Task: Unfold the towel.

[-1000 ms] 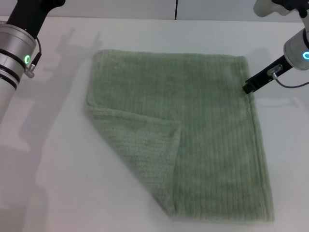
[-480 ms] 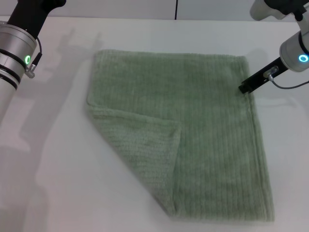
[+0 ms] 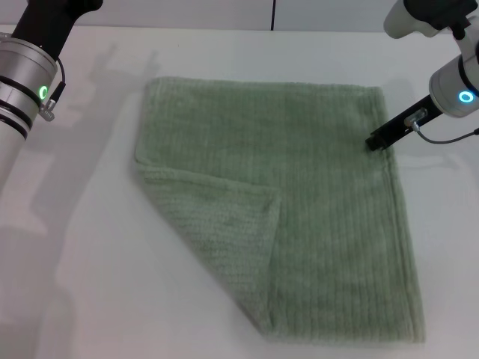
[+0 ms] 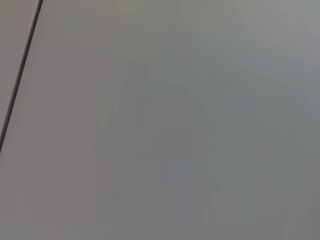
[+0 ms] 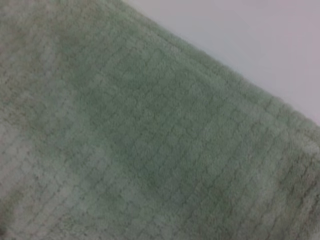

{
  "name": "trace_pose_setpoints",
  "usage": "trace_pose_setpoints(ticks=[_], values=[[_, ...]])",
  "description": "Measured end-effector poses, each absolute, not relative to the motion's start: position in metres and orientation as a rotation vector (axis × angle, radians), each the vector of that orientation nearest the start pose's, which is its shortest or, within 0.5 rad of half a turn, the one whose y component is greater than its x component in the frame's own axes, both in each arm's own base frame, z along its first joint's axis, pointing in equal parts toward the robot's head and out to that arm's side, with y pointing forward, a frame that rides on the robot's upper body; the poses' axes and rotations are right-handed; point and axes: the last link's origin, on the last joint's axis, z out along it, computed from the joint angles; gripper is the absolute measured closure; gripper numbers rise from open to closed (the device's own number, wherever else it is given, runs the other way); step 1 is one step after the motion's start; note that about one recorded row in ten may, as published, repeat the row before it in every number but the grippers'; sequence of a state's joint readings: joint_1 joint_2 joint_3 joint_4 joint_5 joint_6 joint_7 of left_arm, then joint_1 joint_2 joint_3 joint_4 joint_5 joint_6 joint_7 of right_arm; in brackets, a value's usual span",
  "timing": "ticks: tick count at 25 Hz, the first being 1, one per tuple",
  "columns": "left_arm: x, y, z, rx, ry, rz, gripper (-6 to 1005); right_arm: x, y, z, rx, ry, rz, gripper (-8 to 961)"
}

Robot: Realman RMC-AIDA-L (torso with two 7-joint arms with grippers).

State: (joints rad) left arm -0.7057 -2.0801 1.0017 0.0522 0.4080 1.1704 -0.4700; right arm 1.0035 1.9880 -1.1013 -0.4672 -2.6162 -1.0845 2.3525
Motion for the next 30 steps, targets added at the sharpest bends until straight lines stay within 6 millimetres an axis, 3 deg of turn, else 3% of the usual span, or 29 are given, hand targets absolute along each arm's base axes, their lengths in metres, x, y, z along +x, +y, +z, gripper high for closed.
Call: trace_pose_setpoints(ticks=[16, 25, 30], values=[[-0.256, 0.411, 0.01, -1.646, -0.57, -1.009, 202, 0.22, 0.439, -0.027, -2.484, 1.013, -0.426, 955], [-0.228, 0.431, 0.0, -1.89, -0.712, -1.0, 205, 0.221, 0.439, -0.027, -2.483, 1.014, -0.43, 955], [-0.209, 0.44, 0.008, -2.034, -0.79, -0.96, 206, 0.222, 0.439, -0.027, -2.48, 1.013, -0.428, 955]])
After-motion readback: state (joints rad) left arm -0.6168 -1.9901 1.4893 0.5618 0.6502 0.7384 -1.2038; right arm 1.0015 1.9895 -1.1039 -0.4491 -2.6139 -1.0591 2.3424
